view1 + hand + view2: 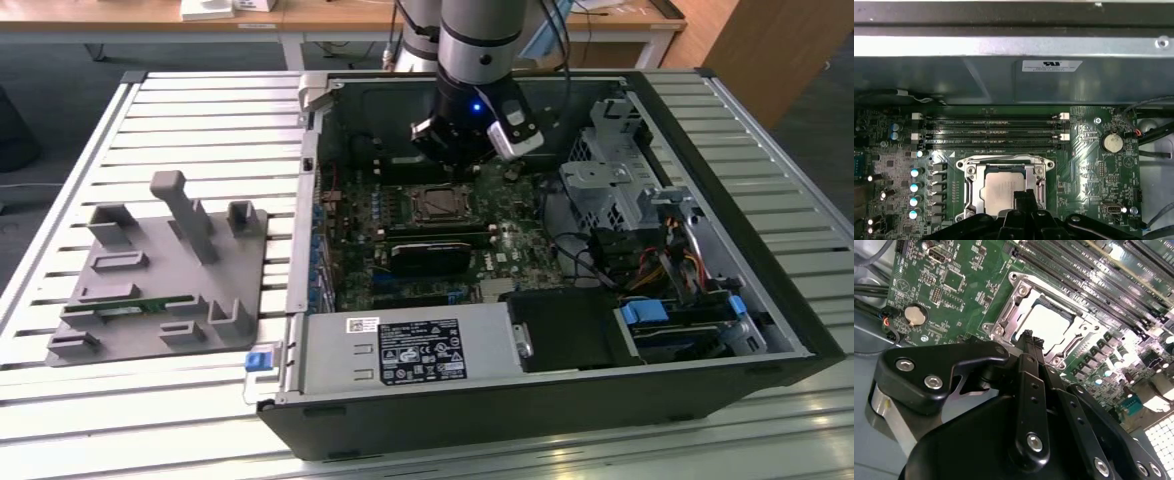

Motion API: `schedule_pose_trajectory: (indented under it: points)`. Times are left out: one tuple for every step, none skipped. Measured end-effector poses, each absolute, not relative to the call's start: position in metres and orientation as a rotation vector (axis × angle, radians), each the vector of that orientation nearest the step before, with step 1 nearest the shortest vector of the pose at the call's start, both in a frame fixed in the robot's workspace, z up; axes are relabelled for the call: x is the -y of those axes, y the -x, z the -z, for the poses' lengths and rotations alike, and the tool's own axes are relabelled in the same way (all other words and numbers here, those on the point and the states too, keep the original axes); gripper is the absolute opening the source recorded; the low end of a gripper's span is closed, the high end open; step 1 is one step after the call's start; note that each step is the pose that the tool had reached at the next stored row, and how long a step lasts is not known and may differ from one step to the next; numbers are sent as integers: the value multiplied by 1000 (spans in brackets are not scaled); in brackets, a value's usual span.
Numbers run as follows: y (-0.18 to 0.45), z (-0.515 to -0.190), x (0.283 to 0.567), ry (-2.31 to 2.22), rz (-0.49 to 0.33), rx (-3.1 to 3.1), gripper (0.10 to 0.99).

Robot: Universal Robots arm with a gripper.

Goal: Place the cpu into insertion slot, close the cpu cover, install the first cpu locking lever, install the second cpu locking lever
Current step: 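Install the second cpu locking lever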

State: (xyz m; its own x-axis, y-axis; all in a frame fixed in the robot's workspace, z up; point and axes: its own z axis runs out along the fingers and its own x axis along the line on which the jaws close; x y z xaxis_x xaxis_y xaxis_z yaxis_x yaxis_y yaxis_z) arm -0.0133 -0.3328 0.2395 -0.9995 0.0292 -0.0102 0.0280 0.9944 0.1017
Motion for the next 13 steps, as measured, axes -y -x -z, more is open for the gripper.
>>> schedule_pose_trajectory:
  points:
    - [13,-240,334,-45,-159,-3126,106]
    - [13,-240,334,-45,-159,-3126,106]
    - [13,-240,335,-45,-159,-3126,106]
    - [13,-240,336,-45,-159,-3126,106]
    - [13,-240,337,-45,-159,-3126,106]
    - [13,-240,338,-45,-159,-3126,106]
    - [13,-239,338,-45,-159,-3126,106]
    - [13,-240,339,-45,-159,-3126,106]
    - [13,-240,340,-45,-159,-3126,106]
    - [13,-239,341,-45,-159,-3126,106]
    - [13,-239,342,-45,-159,-3126,106]
    - [13,-239,343,-45,-159,-3126,106]
    - [13,-240,345,-45,-159,-3126,106]
